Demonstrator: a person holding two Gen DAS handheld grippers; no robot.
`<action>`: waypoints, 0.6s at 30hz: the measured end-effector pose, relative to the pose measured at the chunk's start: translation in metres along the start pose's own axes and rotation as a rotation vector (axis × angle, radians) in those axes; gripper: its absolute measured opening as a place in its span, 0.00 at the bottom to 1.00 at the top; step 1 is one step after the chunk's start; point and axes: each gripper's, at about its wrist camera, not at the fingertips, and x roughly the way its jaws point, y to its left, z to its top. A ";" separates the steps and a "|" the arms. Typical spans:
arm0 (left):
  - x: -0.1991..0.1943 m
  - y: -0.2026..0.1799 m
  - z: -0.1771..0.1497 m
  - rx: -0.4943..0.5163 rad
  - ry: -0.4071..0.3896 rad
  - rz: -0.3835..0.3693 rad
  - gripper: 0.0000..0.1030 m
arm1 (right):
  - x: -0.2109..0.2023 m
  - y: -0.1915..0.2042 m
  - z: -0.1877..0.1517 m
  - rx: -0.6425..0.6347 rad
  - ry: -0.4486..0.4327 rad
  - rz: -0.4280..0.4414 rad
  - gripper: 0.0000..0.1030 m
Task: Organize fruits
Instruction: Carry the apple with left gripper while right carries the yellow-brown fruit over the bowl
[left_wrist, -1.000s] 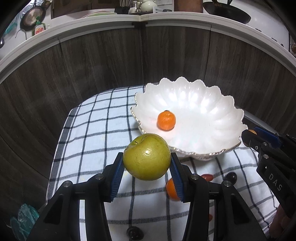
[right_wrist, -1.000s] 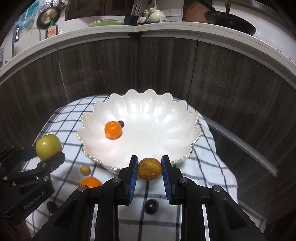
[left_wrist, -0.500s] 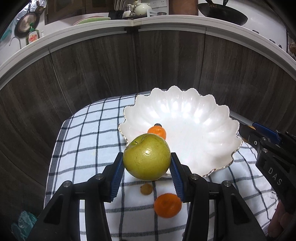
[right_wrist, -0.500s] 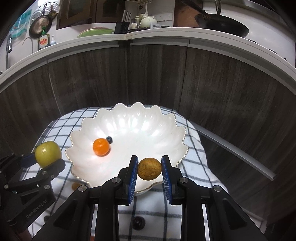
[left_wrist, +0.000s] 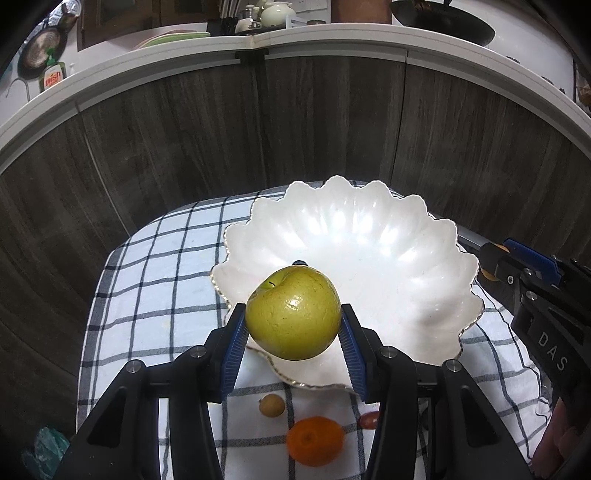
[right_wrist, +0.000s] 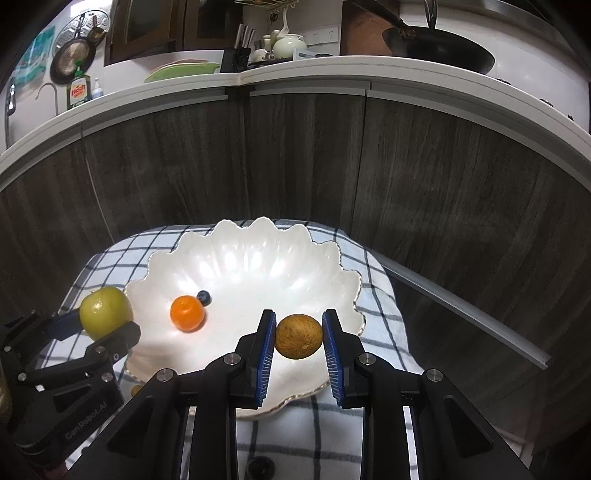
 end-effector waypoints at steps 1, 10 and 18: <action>0.002 -0.001 0.001 0.002 0.002 -0.001 0.46 | 0.002 -0.001 0.001 0.001 0.001 -0.001 0.26; 0.021 -0.010 0.004 -0.013 0.043 -0.006 0.46 | 0.018 -0.008 0.007 0.014 0.019 0.003 0.26; 0.033 -0.014 0.003 -0.010 0.070 -0.015 0.46 | 0.032 -0.008 0.010 0.020 0.042 0.031 0.26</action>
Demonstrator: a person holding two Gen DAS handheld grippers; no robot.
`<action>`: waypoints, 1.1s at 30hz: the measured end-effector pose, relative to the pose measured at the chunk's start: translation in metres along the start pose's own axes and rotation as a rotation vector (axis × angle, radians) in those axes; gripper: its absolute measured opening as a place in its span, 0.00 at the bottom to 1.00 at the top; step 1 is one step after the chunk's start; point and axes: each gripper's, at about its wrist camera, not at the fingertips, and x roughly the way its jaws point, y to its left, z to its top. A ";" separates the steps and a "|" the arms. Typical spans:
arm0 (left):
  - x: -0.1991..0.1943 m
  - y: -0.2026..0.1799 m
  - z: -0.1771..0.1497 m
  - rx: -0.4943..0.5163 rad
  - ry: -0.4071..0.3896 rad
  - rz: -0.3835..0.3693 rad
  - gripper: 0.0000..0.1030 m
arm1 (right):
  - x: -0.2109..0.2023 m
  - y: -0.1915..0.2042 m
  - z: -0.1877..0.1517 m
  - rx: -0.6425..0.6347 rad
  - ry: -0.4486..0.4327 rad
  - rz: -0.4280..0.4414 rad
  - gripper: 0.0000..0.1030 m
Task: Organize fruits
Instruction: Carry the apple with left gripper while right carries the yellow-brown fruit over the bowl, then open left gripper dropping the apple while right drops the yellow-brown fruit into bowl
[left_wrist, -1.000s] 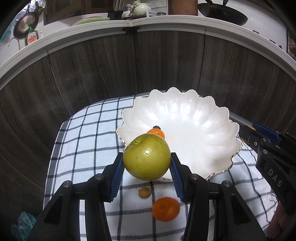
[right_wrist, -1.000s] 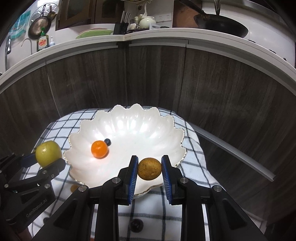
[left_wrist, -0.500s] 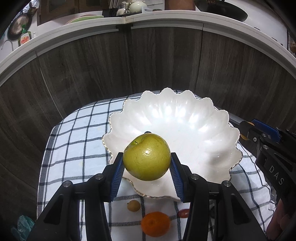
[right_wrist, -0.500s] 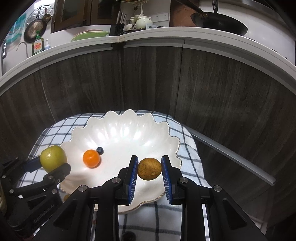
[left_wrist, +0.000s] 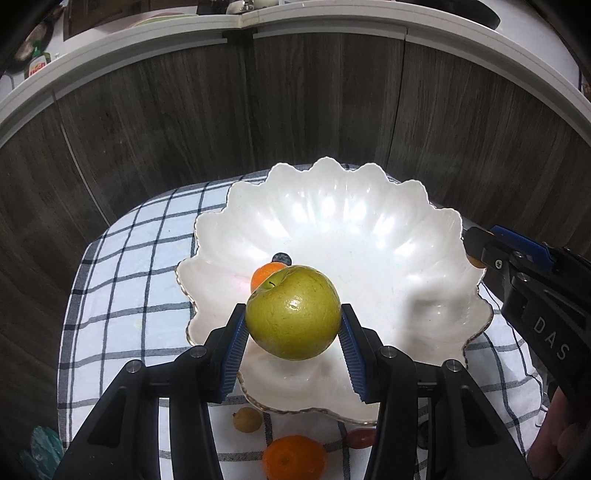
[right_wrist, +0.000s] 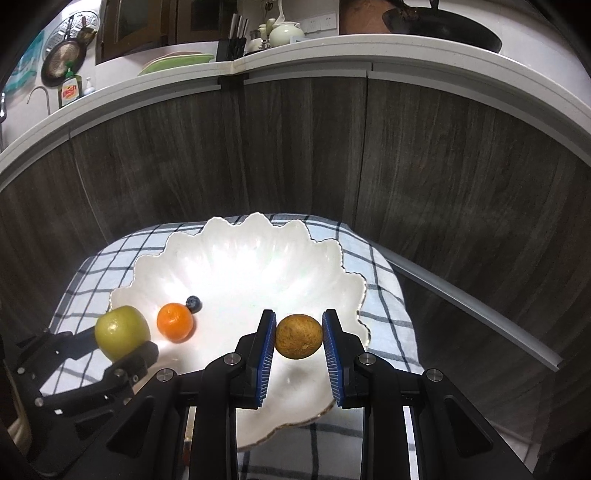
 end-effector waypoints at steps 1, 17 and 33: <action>0.001 0.000 0.000 0.002 0.003 0.002 0.46 | 0.002 0.000 0.000 -0.001 0.004 0.005 0.26; -0.003 0.004 -0.004 0.012 0.012 0.025 0.81 | 0.009 -0.003 -0.003 0.014 0.031 -0.003 0.66; -0.021 0.022 -0.001 -0.043 -0.020 0.091 0.95 | -0.008 -0.010 0.002 0.059 -0.012 -0.054 0.83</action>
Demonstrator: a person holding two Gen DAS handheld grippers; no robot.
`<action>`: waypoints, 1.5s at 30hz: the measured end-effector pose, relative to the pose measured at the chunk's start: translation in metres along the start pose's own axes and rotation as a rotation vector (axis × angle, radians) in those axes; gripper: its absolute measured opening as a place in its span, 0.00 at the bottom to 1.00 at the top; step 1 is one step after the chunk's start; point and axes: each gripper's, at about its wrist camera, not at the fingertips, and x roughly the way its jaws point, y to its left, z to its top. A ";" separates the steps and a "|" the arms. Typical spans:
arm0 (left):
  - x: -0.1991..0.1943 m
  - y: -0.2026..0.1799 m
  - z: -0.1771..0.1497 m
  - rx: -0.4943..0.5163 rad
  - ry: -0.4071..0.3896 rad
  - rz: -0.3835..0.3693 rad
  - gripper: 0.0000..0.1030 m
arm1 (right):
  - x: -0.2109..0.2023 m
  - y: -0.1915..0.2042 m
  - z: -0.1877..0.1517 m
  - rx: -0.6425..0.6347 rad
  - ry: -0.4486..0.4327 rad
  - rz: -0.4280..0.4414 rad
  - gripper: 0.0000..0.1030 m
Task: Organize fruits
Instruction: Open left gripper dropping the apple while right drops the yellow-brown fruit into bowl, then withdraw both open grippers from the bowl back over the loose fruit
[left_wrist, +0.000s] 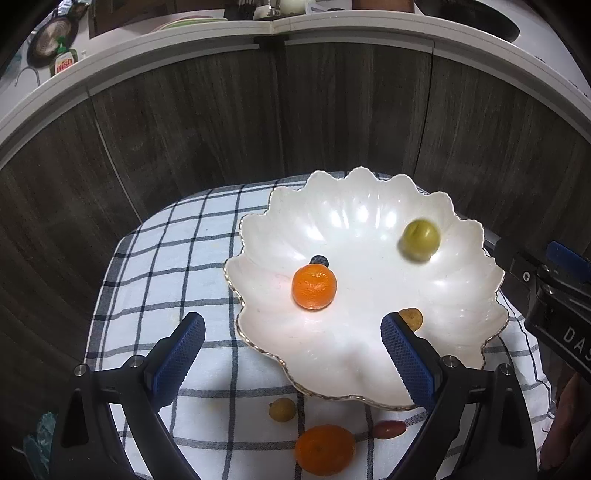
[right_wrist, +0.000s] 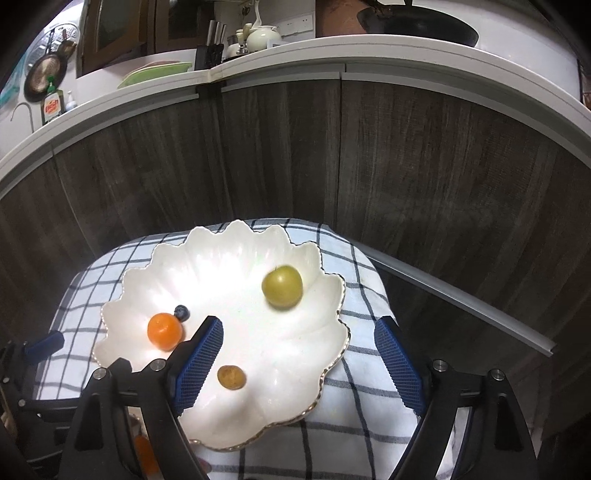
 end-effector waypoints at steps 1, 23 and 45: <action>-0.002 0.001 0.000 -0.002 -0.001 -0.002 0.95 | -0.002 0.001 0.000 -0.004 -0.004 -0.002 0.83; -0.041 0.016 -0.009 -0.008 -0.051 0.010 0.95 | -0.042 0.011 -0.011 -0.022 -0.043 -0.007 0.83; -0.061 0.024 -0.031 0.000 -0.064 -0.002 0.94 | -0.065 0.017 -0.031 -0.037 -0.041 0.003 0.83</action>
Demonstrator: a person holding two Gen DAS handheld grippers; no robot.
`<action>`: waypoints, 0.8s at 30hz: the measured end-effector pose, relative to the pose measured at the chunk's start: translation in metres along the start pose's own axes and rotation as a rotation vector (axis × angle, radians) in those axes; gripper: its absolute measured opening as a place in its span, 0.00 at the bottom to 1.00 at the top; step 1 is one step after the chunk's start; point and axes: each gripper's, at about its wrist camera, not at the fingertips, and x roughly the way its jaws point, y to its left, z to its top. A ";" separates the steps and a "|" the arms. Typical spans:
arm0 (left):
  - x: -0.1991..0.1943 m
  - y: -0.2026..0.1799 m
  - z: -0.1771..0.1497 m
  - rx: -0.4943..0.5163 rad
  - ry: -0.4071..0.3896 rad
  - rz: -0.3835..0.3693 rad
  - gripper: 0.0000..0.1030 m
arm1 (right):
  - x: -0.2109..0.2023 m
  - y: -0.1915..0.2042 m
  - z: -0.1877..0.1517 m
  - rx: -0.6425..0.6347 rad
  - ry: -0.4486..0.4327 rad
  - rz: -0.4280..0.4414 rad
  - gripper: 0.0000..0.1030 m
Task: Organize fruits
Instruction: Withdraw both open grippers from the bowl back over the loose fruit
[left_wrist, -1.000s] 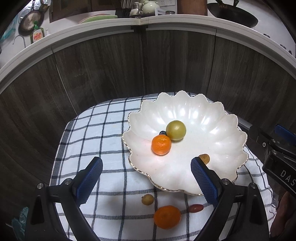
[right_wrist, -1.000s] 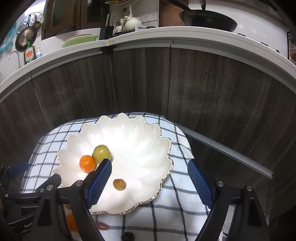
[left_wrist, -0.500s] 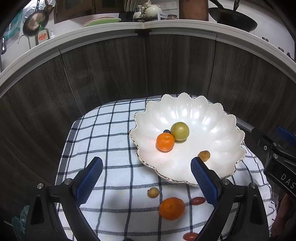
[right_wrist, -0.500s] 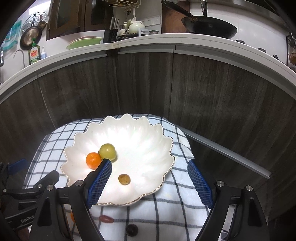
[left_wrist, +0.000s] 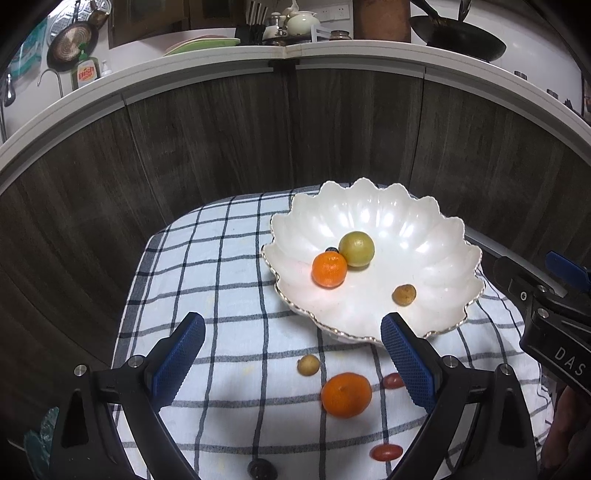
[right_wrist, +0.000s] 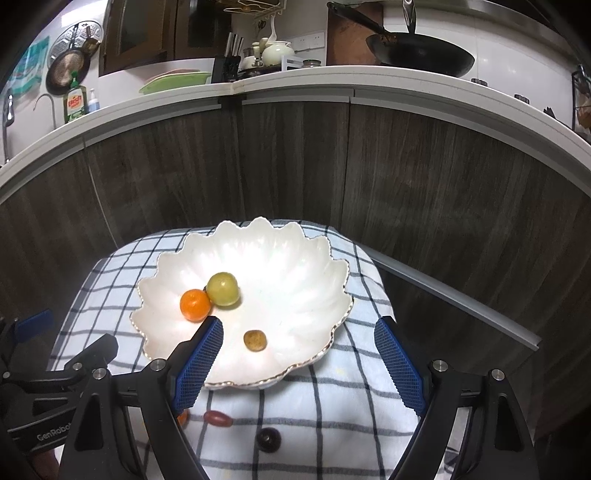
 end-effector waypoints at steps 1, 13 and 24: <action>0.000 0.000 -0.002 0.001 0.001 -0.002 0.94 | 0.000 0.001 -0.001 -0.002 0.002 0.001 0.83; -0.001 -0.003 -0.026 0.023 0.009 -0.024 0.94 | 0.000 0.000 -0.021 -0.014 0.023 0.000 0.83; 0.007 -0.011 -0.043 0.054 0.030 -0.044 0.91 | 0.006 -0.001 -0.040 -0.032 0.053 0.000 0.82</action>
